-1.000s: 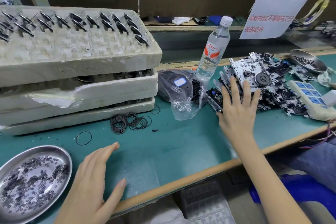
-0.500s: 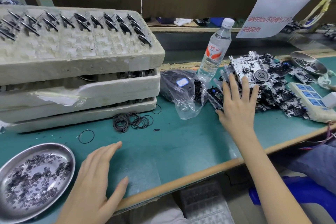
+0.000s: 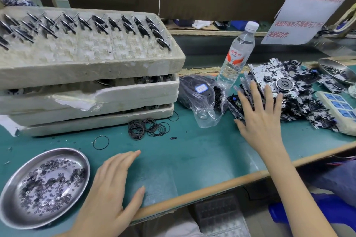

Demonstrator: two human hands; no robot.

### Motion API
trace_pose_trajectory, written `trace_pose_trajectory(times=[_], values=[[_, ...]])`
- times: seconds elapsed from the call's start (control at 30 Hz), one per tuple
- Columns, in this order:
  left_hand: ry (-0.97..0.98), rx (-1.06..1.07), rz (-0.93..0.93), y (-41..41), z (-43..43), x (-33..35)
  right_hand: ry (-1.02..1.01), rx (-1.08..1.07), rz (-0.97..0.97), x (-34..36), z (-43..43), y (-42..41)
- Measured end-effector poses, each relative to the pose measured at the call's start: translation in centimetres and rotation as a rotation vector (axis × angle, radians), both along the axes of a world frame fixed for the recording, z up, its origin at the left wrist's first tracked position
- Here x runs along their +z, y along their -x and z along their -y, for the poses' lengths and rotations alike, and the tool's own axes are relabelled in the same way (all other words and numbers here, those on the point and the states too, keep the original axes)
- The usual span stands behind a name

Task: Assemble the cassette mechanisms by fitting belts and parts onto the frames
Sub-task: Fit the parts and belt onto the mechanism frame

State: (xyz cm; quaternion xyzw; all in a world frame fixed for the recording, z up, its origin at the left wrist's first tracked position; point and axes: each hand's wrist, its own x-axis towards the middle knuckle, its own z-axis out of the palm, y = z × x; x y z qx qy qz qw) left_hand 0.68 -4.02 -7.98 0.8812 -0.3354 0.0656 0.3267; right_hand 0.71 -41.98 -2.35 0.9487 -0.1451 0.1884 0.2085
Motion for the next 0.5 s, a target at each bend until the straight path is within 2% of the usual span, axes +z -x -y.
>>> trace_pose_trajectory(times=[0.13, 0.3, 0.4, 0.5], values=[[-0.008, -0.001, 0.006, 0.0, 0.0, -0.1, -0.032, 0.098, 0.092, 0.0, -0.3, 0.5], [-0.009, 0.014, 0.004, 0.1, 0.0, 0.0, -0.226, 0.446, 0.346, -2.5, -5.1, 1.4], [-0.023, 0.015, 0.008, 0.2, 0.1, 0.0, -0.238, 0.600, 0.350, -4.1, -9.3, 1.2], [-0.030, 0.019, 0.005, 0.3, 0.0, 0.0, -0.236, 0.631, 0.340, -4.7, -11.7, -0.3]])
